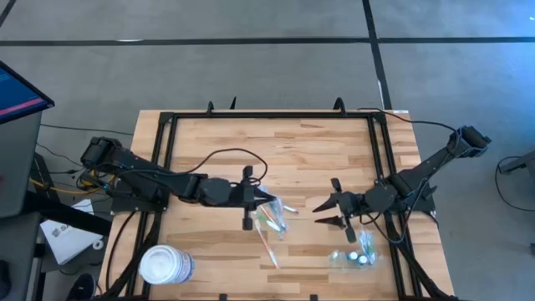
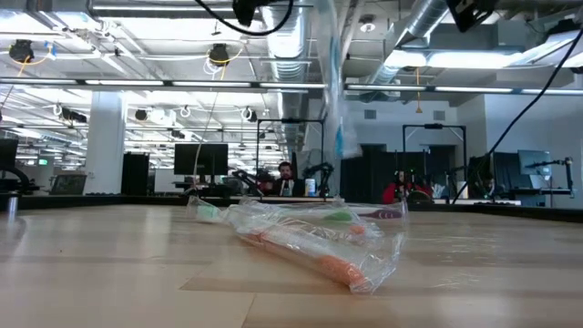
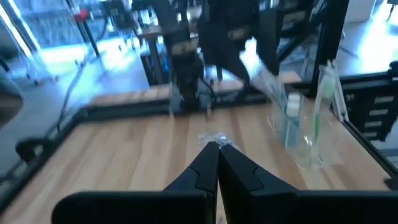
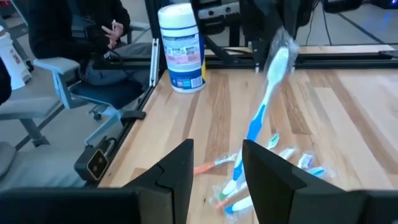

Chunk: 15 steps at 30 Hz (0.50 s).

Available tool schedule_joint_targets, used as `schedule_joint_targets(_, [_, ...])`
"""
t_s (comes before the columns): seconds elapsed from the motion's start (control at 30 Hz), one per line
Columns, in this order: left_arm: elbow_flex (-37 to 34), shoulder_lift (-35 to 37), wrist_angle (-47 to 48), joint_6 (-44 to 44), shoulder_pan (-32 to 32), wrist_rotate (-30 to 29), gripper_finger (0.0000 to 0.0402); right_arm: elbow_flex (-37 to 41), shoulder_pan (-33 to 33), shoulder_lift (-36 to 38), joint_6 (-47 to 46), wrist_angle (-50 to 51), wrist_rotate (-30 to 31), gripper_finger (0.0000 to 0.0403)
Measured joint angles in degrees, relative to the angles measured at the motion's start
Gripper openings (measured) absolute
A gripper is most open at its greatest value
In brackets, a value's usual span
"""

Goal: Pick & Place toothbrushing station
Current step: Put the blue toothbrush into the transparent organizer

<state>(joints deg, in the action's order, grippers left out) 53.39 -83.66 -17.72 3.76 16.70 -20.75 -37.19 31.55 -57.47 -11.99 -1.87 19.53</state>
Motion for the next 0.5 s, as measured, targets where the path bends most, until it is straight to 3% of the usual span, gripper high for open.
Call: schedule_joint_targets(0.5, [0.0,-1.8,-9.8,2.5,-0.1,0.0,0.0000,0.0,-2.9,0.0,0.0,-1.4,0.0,0.0128])
